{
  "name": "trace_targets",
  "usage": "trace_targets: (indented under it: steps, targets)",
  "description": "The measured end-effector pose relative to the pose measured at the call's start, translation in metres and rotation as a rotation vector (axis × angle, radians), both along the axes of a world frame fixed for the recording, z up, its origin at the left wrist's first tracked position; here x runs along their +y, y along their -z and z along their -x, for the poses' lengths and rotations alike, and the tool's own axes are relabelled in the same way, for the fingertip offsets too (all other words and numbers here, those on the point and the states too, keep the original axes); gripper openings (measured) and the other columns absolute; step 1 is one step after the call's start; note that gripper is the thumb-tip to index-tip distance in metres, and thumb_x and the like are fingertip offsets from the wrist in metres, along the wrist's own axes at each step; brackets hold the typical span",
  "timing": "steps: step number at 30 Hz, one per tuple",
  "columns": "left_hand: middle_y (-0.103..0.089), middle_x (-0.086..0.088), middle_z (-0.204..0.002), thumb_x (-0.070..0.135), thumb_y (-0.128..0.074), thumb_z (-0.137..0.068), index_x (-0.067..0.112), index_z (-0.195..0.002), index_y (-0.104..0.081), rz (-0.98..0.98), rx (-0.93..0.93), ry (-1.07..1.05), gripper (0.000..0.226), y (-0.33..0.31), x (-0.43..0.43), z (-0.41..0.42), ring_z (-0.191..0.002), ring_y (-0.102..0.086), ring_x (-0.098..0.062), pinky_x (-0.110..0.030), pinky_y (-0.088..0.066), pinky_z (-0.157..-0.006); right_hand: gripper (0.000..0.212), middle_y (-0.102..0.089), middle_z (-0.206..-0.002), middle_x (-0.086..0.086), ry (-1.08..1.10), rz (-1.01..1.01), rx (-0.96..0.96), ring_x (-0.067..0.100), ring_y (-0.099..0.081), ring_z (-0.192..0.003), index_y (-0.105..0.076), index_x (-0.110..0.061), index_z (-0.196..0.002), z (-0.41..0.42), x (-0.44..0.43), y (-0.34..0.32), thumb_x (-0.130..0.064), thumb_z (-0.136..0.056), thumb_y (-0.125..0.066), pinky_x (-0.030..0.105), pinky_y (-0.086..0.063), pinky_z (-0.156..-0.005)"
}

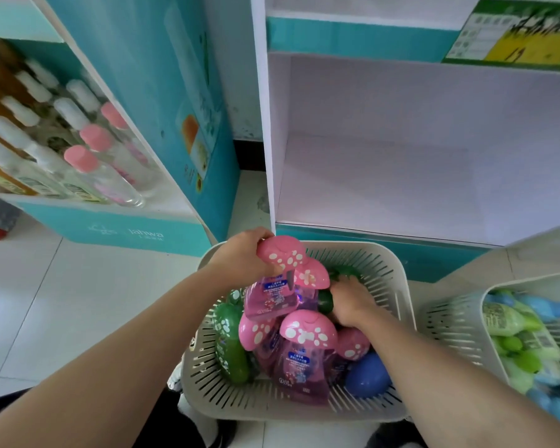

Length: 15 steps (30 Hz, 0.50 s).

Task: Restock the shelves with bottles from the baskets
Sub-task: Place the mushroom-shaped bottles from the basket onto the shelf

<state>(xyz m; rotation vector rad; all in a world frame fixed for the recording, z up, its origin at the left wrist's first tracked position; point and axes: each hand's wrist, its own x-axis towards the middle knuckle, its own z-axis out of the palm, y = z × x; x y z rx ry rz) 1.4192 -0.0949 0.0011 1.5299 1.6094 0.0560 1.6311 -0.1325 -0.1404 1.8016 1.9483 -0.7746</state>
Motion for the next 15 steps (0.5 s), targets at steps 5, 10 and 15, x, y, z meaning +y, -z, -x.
trace_targets:
  steps: [5,10,15]
  targets:
    - [-0.058,0.005,-0.113,0.022,-0.079,-0.074,0.030,-0.122,-0.050,-0.015,0.020,0.027,0.057,-0.005,-0.005,0.003,-0.100,-0.061,-0.020,-0.041,-0.055,-0.087,0.058,-0.065,-0.115,0.004,0.076,0.048,0.100,0.026,-0.063,-0.104,-0.052,-0.023,-0.123,-0.003,-0.006,-0.018,-0.031,-0.070,-0.076,0.035,-0.051,-0.089]
    - [-0.060,0.004,-0.110,0.022,-0.081,-0.069,0.030,-0.120,-0.052,-0.078,0.048,-0.011,0.059,-0.018,-0.020,0.007,-0.100,-0.060,-0.020,-0.042,-0.054,-0.088,0.068,-0.058,-0.125,0.004,0.222,0.022,0.146,0.024,-0.058,-0.112,-0.048,-0.016,-0.127,-0.019,-0.002,-0.056,-0.037,-0.071,-0.079,0.030,-0.046,-0.092]
    - [-0.060,0.001,-0.112,0.015,-0.081,-0.069,0.024,-0.120,-0.053,-0.162,-0.020,-0.048,0.059,-0.050,-0.032,0.002,-0.100,-0.059,-0.019,-0.036,-0.054,-0.086,0.059,-0.062,-0.117,0.000,0.390,-0.096,0.285,0.019,-0.059,-0.104,-0.055,-0.017,-0.117,-0.037,-0.003,-0.111,-0.040,-0.068,-0.081,0.026,-0.044,-0.084]
